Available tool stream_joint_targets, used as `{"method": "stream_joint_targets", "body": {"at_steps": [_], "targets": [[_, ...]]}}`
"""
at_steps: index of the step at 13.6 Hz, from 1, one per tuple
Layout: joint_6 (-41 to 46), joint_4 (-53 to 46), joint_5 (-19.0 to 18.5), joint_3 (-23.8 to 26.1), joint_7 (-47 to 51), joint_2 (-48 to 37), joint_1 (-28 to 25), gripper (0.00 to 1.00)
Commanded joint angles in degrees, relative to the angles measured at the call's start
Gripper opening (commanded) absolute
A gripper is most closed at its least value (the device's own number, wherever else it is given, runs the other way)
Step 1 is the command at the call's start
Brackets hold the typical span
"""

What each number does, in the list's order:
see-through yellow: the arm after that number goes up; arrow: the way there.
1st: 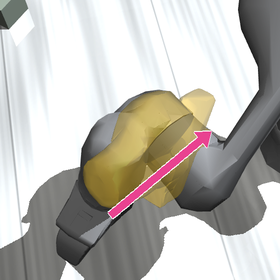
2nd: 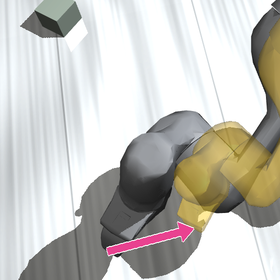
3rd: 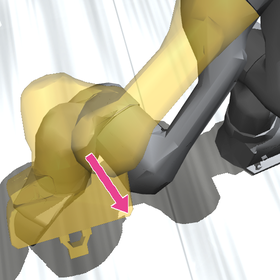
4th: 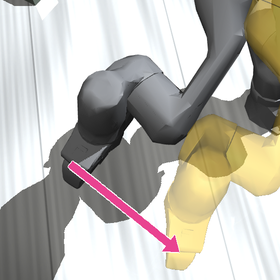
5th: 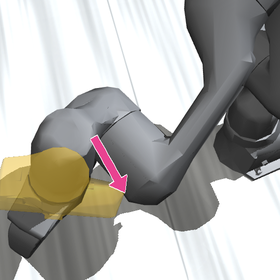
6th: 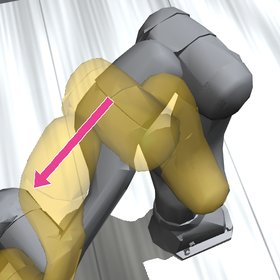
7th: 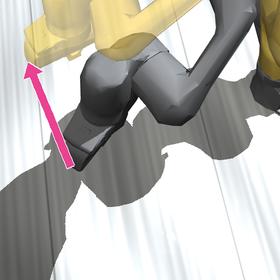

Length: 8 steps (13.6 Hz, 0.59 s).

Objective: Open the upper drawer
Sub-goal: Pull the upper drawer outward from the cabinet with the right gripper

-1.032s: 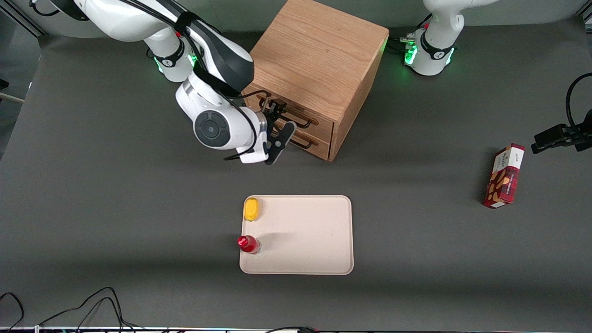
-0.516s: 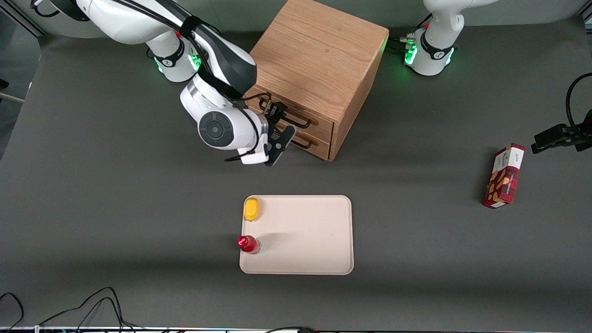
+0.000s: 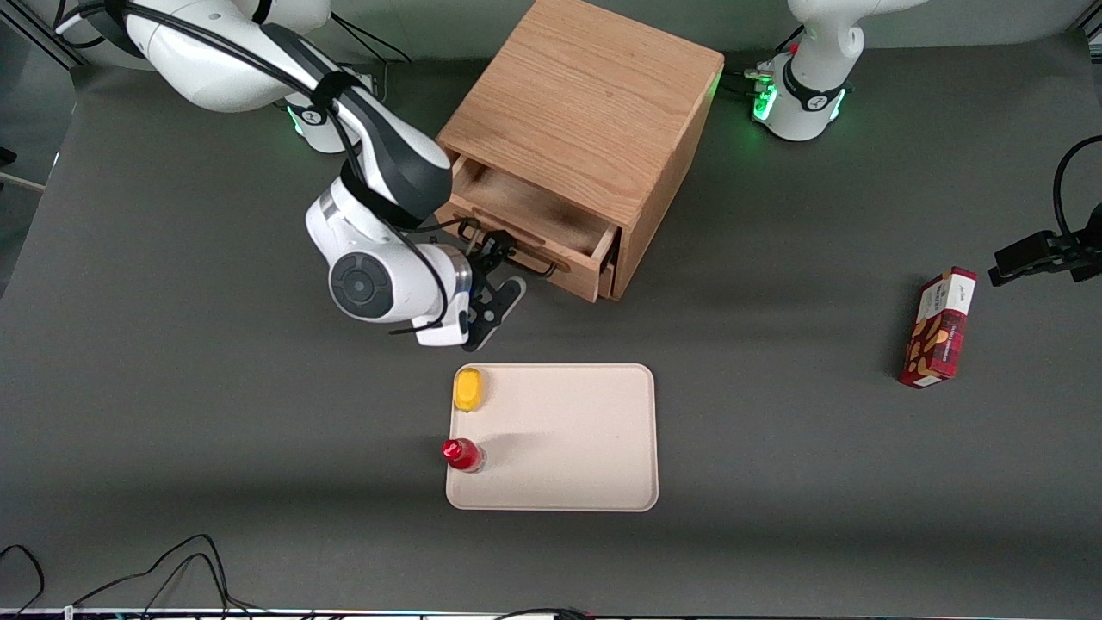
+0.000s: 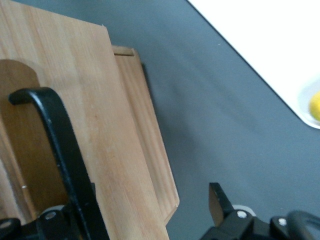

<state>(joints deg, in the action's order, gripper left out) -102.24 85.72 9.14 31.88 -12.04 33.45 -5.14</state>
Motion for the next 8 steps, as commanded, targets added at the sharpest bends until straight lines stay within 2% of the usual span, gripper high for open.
{"method": "stream_joint_targets", "body": {"at_steps": [1, 4, 6, 8], "targets": [[4.22, -5.98, -1.41, -0.85, 0.7, 2.75, -0.13, 1.0], [8.62, -11.0, -1.67, -2.78, -1.49, 4.86, 0.31, 1.0], [9.16, -12.76, -1.5, -5.32, -3.07, 5.39, 0.31, 1.0], [9.16, -15.22, -1.67, -5.77, -3.43, 7.49, 0.31, 1.0]]}}
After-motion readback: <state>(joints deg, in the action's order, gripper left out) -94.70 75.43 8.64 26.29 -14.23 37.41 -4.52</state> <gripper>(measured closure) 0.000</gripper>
